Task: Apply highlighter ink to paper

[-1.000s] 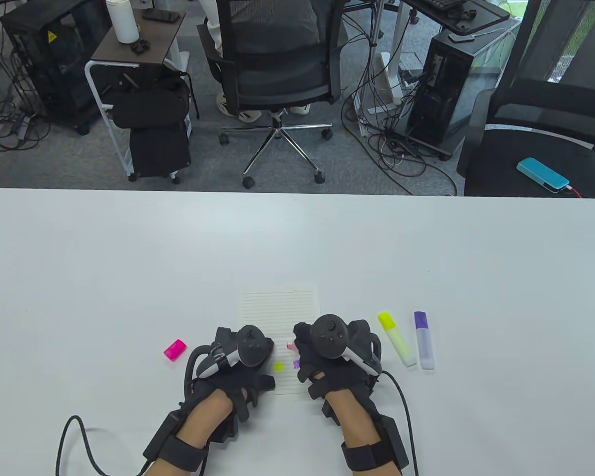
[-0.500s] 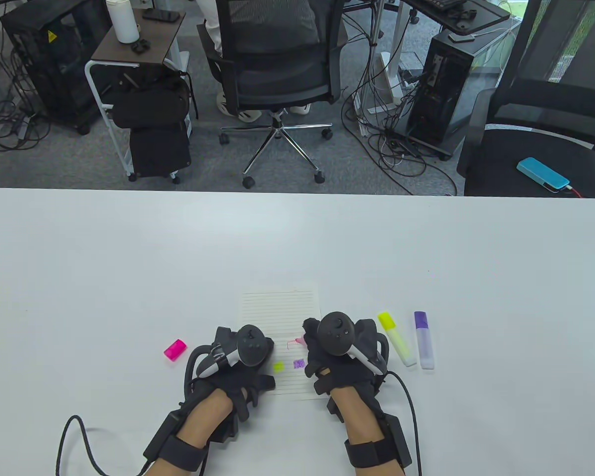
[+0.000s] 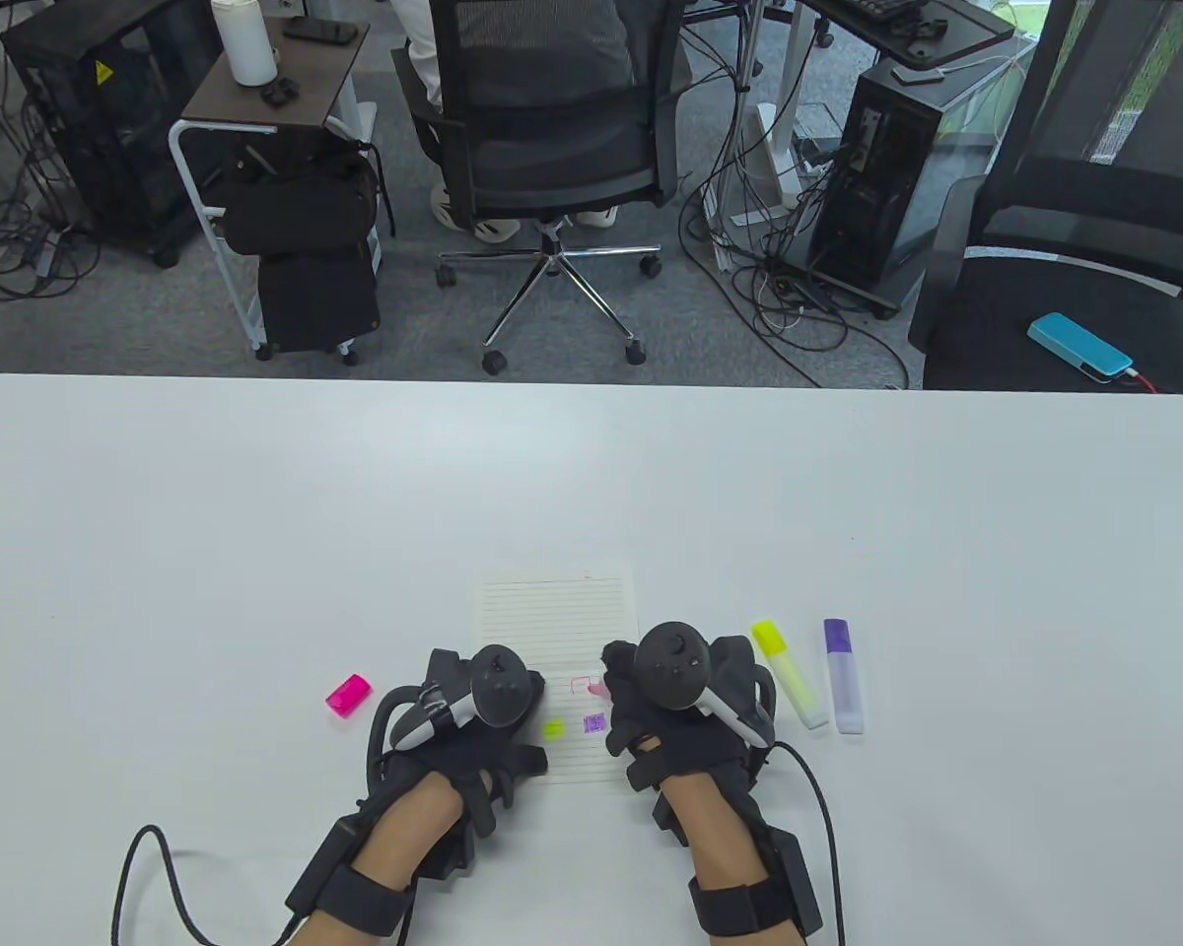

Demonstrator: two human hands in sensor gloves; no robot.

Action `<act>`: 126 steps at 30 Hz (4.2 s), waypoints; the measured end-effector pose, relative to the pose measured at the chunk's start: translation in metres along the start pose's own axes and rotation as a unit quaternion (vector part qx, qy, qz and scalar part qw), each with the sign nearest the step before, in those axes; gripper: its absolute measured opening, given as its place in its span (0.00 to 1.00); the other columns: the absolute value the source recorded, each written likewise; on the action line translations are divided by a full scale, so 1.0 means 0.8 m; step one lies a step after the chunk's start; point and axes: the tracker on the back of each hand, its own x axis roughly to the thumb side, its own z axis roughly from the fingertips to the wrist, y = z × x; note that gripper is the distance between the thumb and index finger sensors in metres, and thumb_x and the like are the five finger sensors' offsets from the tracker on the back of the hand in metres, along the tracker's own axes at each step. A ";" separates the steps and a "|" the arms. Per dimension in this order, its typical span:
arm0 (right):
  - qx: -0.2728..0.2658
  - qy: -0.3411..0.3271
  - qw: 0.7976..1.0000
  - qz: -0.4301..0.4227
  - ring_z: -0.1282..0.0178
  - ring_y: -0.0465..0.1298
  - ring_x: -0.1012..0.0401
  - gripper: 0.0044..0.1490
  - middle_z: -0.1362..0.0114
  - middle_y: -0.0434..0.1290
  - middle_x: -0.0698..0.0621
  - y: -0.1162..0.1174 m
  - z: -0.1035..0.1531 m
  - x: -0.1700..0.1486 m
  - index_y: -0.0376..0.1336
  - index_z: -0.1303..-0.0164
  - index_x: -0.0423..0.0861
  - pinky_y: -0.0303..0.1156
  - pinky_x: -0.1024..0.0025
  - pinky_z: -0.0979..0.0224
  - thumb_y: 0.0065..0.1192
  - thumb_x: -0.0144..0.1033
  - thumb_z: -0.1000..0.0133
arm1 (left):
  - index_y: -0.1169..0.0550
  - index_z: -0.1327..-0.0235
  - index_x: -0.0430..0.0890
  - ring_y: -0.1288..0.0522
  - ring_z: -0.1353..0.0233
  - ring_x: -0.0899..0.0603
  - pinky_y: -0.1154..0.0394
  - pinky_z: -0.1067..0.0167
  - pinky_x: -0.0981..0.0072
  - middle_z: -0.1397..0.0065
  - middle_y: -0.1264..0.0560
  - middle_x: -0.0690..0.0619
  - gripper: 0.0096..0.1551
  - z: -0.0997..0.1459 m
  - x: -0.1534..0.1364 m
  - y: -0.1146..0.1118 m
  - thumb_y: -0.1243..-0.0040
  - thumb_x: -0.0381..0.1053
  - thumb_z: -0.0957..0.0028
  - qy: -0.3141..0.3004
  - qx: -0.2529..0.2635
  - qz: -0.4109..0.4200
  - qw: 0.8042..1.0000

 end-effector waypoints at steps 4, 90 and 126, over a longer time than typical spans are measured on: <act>0.006 -0.011 1.000 -0.001 0.57 0.78 0.54 0.23 0.36 0.76 0.39 0.003 0.000 0.005 0.68 0.28 0.44 0.75 0.49 0.40 0.65 0.35 0.33 | 0.46 0.23 0.61 0.56 0.18 0.34 0.56 0.27 0.31 0.17 0.58 0.52 0.48 0.000 0.000 0.000 0.39 0.66 0.54 0.000 -0.001 0.000 1.000; 0.003 0.076 0.997 -0.028 0.57 0.78 0.55 0.24 0.36 0.75 0.39 0.008 0.000 -0.006 0.67 0.27 0.44 0.75 0.50 0.40 0.62 0.37 0.31 | 0.48 0.23 0.61 0.57 0.18 0.35 0.55 0.27 0.31 0.17 0.59 0.52 0.48 0.001 -0.001 -0.001 0.40 0.66 0.53 0.004 -0.007 0.007 1.000; 0.017 0.064 0.997 -0.041 0.57 0.78 0.55 0.23 0.37 0.75 0.40 0.013 0.000 -0.001 0.67 0.27 0.44 0.75 0.49 0.40 0.62 0.37 0.31 | 0.48 0.23 0.62 0.58 0.18 0.35 0.55 0.27 0.31 0.17 0.59 0.52 0.48 0.000 -0.001 -0.001 0.39 0.66 0.53 0.004 -0.010 0.008 1.000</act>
